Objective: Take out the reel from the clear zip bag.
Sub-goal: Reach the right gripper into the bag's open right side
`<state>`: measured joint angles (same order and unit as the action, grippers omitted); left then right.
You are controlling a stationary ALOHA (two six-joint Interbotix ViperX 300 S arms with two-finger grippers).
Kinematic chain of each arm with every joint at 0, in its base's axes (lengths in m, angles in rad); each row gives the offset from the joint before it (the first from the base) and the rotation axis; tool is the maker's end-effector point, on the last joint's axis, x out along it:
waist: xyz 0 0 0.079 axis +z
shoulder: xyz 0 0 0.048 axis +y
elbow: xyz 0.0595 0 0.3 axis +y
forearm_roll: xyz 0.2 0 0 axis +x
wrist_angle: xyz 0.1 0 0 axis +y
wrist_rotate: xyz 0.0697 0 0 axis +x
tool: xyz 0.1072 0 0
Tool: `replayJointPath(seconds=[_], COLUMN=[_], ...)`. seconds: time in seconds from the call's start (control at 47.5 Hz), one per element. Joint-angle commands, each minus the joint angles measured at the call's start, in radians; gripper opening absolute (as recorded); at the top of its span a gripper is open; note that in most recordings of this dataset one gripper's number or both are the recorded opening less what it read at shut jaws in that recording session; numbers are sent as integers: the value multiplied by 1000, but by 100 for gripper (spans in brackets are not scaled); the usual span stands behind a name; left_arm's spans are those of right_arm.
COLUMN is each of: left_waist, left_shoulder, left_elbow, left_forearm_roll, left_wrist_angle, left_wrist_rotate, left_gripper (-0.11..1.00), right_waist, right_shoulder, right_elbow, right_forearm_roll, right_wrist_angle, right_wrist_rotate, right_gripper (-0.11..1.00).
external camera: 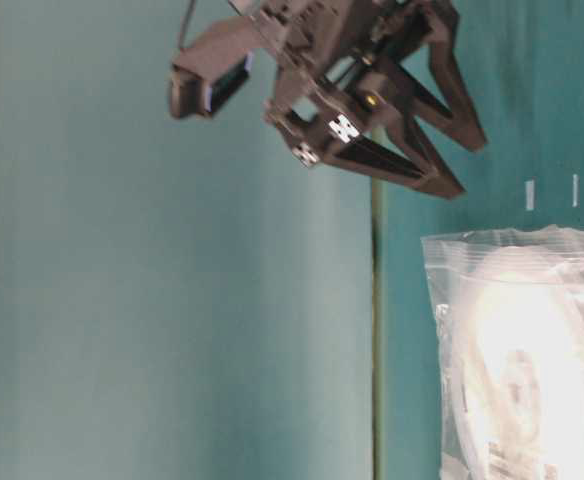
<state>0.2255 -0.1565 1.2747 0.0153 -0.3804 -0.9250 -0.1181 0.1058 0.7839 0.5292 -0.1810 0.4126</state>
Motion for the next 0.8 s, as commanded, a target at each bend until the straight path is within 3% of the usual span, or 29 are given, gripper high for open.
replayJointPath(seconds=[0.0, 0.779], left_waist=[2, 2], left_shoulder=[-2, 0], left_elbow=[-3, -8], left_forearm_roll=[3, 3], left_wrist_angle=[-3, -5], left_wrist_rotate=[2, 2], left_gripper=[-2, -2], right_waist=[2, -8], right_shoulder=[14, 117], right_elbow=[-23, -138], right_forearm_roll=[14, 35], right_wrist_angle=[-3, 31], right_wrist_rotate=[9, 9], right_gripper=[84, 84])
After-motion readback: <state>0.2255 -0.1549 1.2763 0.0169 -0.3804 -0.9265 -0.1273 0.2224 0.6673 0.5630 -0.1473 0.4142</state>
